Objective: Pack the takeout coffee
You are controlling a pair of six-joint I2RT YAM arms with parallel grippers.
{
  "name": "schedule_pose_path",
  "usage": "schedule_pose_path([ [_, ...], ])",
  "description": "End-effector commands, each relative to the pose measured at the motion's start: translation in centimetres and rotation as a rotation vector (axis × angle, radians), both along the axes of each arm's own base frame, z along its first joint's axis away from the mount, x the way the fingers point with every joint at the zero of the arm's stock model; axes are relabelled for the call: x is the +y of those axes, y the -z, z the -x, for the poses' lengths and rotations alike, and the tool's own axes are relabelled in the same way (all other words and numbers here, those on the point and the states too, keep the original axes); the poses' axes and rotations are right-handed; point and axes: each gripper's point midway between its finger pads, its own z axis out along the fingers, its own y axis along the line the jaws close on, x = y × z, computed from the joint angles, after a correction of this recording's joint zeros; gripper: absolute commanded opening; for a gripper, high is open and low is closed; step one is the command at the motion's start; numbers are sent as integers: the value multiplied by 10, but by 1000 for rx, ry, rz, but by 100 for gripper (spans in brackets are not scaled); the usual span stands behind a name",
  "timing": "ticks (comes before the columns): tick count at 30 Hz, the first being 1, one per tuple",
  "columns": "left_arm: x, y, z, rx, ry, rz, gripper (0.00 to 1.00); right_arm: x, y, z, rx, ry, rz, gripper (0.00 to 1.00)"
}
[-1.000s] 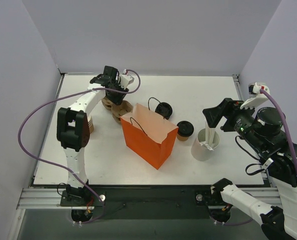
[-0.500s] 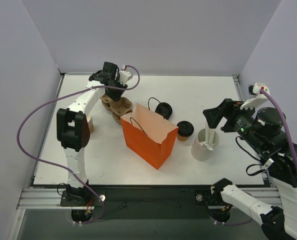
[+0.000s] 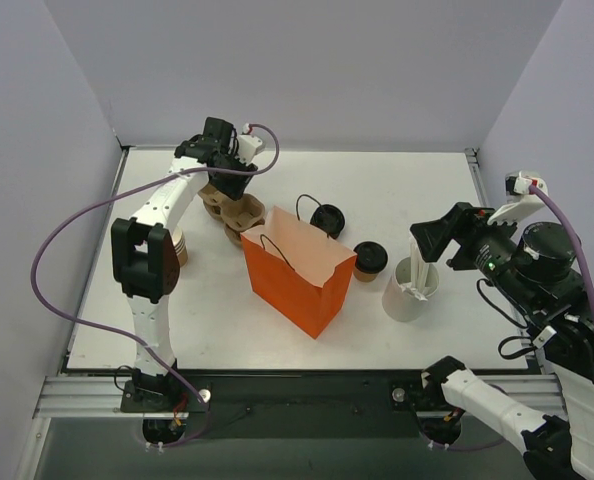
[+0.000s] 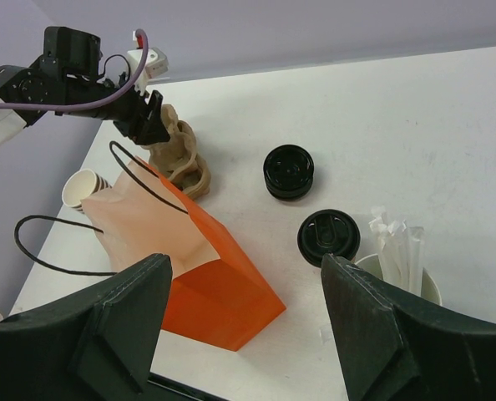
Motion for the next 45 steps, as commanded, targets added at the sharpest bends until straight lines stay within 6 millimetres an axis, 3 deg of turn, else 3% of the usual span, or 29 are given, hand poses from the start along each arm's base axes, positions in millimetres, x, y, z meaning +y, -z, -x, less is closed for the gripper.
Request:
schedule_pose_path([
  [1,5,-3,1,2,5,-3,62,-5,-13,5,-30,16,-24,73],
  [8,8,11,-2,21,4,-30,70,-6,-15,5,-30,19,-16,73],
  [22,14,35,-2,66,-1,-49,69,-6,-12,0,-20,23,5,73],
  [28,11,39,-4,82,5,-35,62,-5,-12,-3,-19,23,16,73],
  [35,14,22,-4,57,-17,-43,56,-4,-10,-5,-15,24,27,73],
  [45,7,-33,-7,-17,-70,19,53,-2,-7,-6,-4,24,12,73],
])
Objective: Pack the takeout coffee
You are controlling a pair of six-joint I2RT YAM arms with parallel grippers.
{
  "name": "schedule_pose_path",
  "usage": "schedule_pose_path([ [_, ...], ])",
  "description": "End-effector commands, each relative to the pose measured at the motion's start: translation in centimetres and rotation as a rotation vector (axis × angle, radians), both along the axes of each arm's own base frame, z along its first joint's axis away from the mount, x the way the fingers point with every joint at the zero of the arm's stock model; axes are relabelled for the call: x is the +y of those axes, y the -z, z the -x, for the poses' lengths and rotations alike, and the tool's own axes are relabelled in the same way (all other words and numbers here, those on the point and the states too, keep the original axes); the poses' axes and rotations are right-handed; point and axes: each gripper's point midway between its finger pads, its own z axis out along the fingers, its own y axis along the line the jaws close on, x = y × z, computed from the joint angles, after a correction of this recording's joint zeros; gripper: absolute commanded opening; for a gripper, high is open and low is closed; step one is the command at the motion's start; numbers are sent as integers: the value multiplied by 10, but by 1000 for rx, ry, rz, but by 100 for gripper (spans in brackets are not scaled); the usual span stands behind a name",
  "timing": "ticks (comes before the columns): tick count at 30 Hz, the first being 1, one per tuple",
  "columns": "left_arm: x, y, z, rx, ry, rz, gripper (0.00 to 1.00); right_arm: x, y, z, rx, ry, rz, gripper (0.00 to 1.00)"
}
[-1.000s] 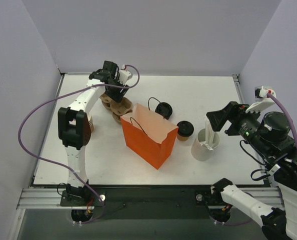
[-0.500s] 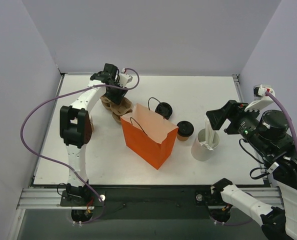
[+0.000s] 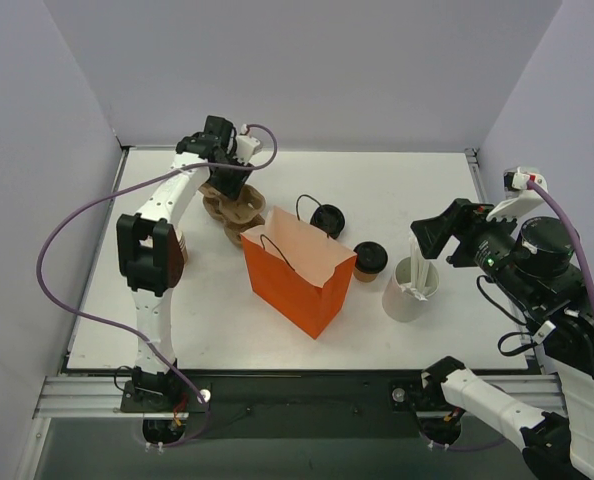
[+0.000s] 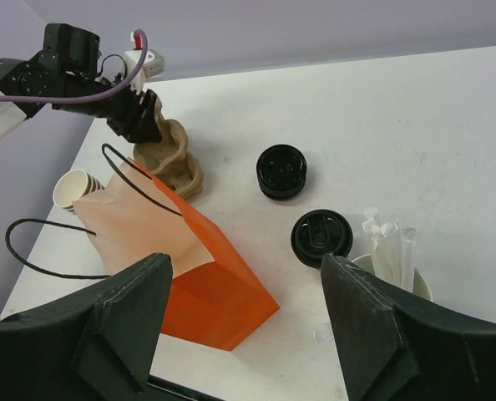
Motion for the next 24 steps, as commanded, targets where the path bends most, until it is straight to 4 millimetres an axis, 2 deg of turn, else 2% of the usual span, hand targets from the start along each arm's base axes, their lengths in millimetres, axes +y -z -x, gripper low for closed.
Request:
schedule_pose_path([
  [1,-6,-61,-5,-109,-45,60,53,0,-3,-2,-6,14,-12,73],
  [4,-7,-83,-4,-154,-80,70,52,0,2,0,6,14,-24,73],
  [8,-21,-119,5,-224,-104,76,52,3,15,1,40,5,-28,72],
  [9,-23,-134,9,-256,-114,79,51,4,20,1,59,6,-28,72],
  [11,-41,-150,24,-269,-101,100,51,11,22,3,78,-23,-44,72],
  [12,-46,-166,33,-296,-99,117,51,13,20,4,76,-38,-50,72],
  [14,-55,-180,50,-297,-117,142,51,18,19,7,75,-78,-39,72],
  [15,-58,-202,56,-330,-128,176,51,18,18,6,70,-85,-31,72],
  [17,-63,-212,73,-300,-167,231,50,20,17,8,68,-105,-23,73],
  [19,-72,-238,90,-302,-169,331,49,23,16,12,74,-131,-29,73],
  [20,-84,-248,102,-270,-153,424,49,24,18,15,74,-143,-32,73],
  [24,-93,-288,141,-243,-123,598,49,20,32,19,99,-123,-45,73],
])
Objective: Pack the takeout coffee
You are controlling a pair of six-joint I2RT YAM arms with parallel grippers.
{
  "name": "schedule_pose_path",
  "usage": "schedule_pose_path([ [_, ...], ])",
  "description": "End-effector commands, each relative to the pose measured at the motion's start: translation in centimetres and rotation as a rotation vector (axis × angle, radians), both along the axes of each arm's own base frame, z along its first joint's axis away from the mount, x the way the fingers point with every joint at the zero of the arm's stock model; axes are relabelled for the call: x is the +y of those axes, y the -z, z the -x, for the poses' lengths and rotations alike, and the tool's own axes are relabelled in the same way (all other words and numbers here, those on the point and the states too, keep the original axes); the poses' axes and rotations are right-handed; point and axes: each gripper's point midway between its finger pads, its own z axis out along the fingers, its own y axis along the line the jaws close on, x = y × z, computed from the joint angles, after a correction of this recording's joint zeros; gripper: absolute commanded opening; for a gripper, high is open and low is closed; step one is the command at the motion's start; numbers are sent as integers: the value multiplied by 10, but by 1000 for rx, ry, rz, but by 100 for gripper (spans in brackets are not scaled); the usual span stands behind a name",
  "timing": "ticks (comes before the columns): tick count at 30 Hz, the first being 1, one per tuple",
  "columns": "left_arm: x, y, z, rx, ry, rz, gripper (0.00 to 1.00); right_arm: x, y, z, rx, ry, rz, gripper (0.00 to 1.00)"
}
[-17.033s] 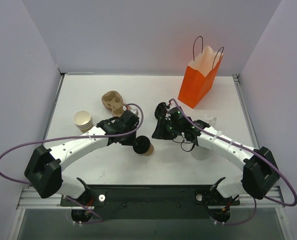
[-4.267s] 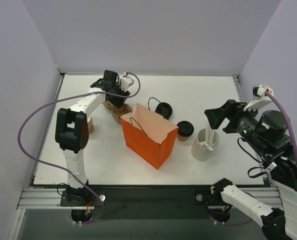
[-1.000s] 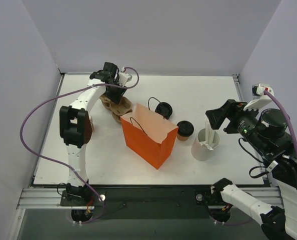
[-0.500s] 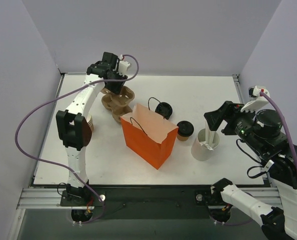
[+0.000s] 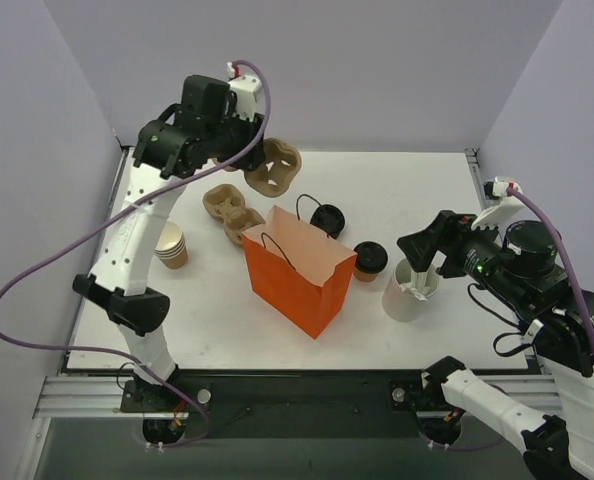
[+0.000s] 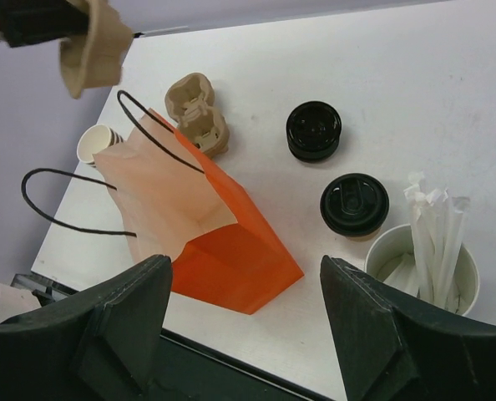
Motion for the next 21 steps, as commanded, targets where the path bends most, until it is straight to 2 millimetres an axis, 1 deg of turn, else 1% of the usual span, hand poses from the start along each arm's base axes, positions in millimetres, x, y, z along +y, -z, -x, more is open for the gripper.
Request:
schedule_pose_path([
  [1,-6,-59,55,26,33,254,49,-1,8,11,12,-18,-14,73],
  [2,-5,-65,61,22,38,269,49,-1,10,12,15,-20,-17,73],
  [3,-2,-75,69,6,41,287,49,0,10,13,15,-25,-17,73],
  [5,-2,-86,79,2,54,328,49,1,9,14,14,-36,-19,73],
  [6,-8,-95,92,9,109,370,49,1,8,15,10,-36,-21,73],
  [9,-19,-110,109,50,166,475,49,1,2,15,-2,-36,-27,73],
  [10,-30,-117,120,86,222,539,49,1,1,14,-5,-36,-25,73],
  [11,-35,-119,125,108,244,568,48,1,0,13,-6,-35,-23,73],
  [12,-39,-114,130,147,252,589,47,0,-2,13,-12,-34,-24,73],
  [13,-46,-122,138,170,287,648,47,1,-3,14,-14,-36,-24,73],
  [14,-51,-121,144,192,308,668,47,-1,-4,13,-20,-29,-23,73],
  [15,-54,-117,148,210,323,687,46,-2,-5,13,-24,-24,-22,73],
  [17,-57,-116,161,240,337,710,46,-3,-5,11,-29,-22,-8,73],
  [18,-59,-107,161,262,334,704,46,-3,-6,10,-32,-21,-5,73],
  [19,-60,-102,163,273,331,700,46,-3,-6,9,-32,-21,-3,73],
  [21,-59,-98,167,280,330,706,46,-2,-7,8,-29,-17,-5,73],
])
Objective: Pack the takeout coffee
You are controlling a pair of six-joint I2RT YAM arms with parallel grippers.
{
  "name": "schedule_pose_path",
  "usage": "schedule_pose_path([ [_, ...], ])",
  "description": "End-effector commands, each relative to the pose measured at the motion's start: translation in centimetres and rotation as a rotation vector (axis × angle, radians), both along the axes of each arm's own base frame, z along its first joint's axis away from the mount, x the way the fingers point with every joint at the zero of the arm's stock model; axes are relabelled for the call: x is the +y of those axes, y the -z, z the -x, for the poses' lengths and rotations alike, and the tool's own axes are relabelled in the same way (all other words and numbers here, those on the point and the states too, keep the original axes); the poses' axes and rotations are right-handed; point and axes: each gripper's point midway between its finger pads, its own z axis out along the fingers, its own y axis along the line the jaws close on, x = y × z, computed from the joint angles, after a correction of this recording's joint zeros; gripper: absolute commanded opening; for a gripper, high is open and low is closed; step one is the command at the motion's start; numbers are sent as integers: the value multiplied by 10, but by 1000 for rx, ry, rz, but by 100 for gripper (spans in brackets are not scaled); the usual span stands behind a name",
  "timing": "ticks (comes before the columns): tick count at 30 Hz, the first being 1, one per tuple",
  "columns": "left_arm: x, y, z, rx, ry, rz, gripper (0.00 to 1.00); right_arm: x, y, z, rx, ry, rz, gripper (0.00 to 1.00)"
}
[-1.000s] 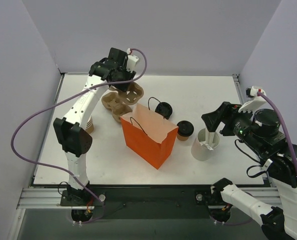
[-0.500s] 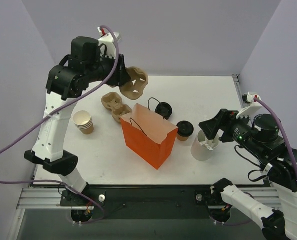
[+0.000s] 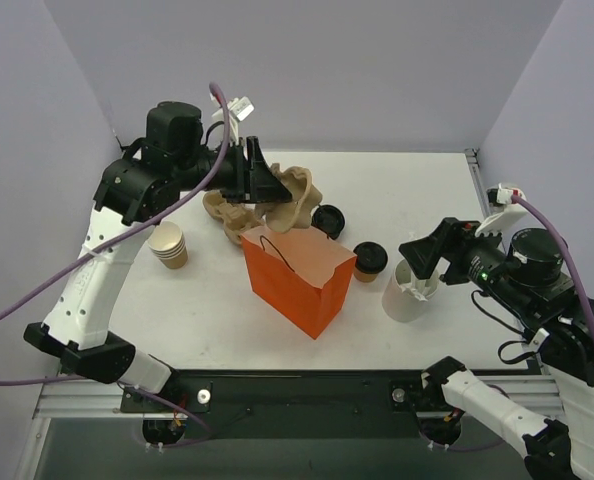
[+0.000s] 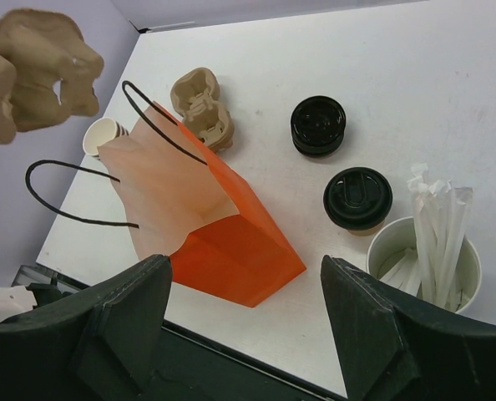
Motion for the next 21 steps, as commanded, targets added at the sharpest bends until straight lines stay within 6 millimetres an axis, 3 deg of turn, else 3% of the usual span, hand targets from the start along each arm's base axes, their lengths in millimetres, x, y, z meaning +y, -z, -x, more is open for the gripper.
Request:
schedule_pose_path([
  [1,-10,-13,18,7,55,103,46,0,-20,-3,-46,6,-14,73],
  [7,-17,7,17,25,101,95,46,11,-30,-11,-42,-18,-42,73],
  [12,-18,27,11,43,117,33,46,25,-15,-23,55,-15,-67,72],
  [16,-18,39,3,49,127,-37,46,33,-2,-34,214,92,-167,68],
  [21,-14,57,-1,64,122,-119,45,42,34,-40,338,128,-173,67],
])
